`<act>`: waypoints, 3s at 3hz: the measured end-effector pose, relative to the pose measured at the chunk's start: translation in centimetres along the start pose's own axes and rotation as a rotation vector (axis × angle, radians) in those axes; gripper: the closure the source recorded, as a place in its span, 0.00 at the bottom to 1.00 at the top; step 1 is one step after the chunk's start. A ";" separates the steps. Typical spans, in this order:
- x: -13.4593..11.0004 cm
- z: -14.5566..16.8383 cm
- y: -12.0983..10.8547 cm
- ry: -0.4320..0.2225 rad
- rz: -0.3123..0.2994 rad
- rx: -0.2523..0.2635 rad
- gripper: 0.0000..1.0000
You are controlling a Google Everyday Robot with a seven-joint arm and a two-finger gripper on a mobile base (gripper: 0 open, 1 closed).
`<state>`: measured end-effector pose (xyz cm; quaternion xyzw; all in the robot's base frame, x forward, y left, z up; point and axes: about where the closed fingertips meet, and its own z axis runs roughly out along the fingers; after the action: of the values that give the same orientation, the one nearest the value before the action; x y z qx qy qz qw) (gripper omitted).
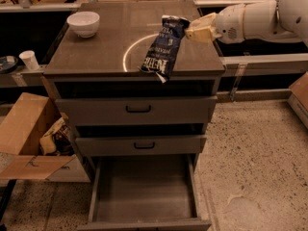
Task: Place blue chip bag into bottom drawer
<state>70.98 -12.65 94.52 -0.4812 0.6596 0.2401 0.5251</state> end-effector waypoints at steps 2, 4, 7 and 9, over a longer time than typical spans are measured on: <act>-0.8 0.4 4.2 -0.001 -0.022 -0.096 1.00; -4.8 -1.0 16.2 -0.069 -0.084 -0.277 1.00; 2.3 0.1 21.2 -0.050 0.083 -0.360 1.00; 12.1 1.3 23.3 -0.131 0.256 -0.334 1.00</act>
Offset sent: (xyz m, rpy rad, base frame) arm -0.0989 0.0541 -0.0029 -0.0307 0.0418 0.2445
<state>51.07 -6.37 78.48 -0.4574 0.6309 0.4414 0.4450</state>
